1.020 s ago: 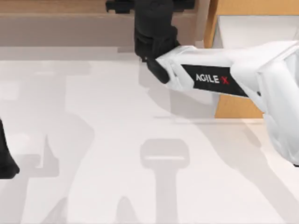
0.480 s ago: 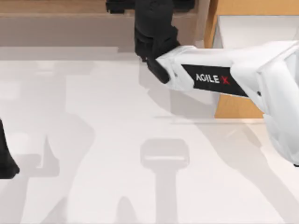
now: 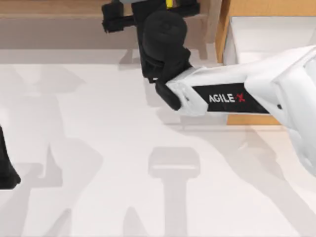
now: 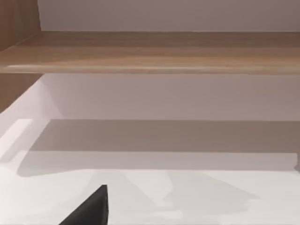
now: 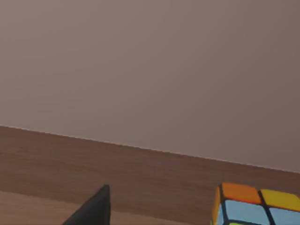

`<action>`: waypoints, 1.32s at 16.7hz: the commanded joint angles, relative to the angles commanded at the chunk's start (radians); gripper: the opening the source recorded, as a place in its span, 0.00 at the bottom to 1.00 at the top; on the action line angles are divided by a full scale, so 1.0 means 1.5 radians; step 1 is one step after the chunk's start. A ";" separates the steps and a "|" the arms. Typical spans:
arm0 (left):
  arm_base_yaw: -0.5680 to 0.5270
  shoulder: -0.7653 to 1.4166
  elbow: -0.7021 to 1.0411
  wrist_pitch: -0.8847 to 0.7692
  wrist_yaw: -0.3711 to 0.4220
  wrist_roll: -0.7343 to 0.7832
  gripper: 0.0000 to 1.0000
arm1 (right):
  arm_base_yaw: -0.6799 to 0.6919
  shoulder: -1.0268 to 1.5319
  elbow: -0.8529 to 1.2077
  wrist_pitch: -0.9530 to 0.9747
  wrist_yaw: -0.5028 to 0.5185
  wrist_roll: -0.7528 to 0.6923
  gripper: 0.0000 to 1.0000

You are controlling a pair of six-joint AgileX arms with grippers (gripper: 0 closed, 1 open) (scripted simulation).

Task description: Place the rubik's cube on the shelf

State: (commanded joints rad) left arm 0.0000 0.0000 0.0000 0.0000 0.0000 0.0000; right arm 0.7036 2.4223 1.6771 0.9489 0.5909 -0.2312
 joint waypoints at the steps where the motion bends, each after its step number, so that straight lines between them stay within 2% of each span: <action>1: 0.000 0.000 0.000 0.000 0.000 0.000 1.00 | 0.007 -0.019 -0.050 0.039 -0.015 -0.035 1.00; 7: 0.000 0.000 0.000 0.000 0.000 0.000 1.00 | 0.015 -0.142 -0.445 0.296 -0.101 -0.315 1.00; 13: 0.000 0.000 0.000 0.000 0.000 0.000 1.00 | -0.066 -0.237 -0.822 0.473 -0.151 -0.639 1.00; 18: 0.000 0.000 0.000 0.000 0.000 0.000 1.00 | -0.194 -0.286 -0.963 0.534 -0.148 -0.836 1.00; 22: 0.000 0.000 0.000 0.000 0.000 0.000 1.00 | -0.238 -0.296 -0.975 0.539 -0.141 -0.883 1.00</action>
State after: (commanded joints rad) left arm 0.0000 0.0000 0.0000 0.0000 0.0000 0.0000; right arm 0.3466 1.9776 0.2151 1.7570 0.3787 -1.5551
